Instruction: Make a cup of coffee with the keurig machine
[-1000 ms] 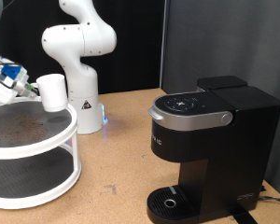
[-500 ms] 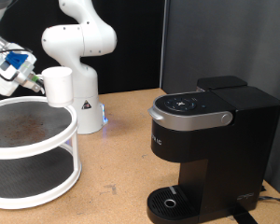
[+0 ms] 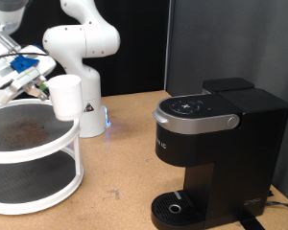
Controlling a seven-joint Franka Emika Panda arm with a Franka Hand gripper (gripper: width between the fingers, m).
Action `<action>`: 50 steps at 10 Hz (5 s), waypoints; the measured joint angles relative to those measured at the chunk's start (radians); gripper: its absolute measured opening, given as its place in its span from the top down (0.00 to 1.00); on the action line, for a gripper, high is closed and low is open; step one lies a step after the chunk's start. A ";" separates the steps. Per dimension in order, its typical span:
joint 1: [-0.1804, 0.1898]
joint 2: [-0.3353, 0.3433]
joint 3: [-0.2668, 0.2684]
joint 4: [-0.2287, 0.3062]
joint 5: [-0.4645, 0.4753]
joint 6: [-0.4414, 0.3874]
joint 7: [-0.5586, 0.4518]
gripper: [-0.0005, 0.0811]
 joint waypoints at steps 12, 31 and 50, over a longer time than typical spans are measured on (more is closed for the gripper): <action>0.106 -0.021 0.270 -0.132 0.264 0.327 0.108 0.91; 0.350 0.652 0.405 0.097 1.322 0.548 -0.622 0.91; 0.333 0.728 0.462 0.092 1.238 0.462 -0.585 0.26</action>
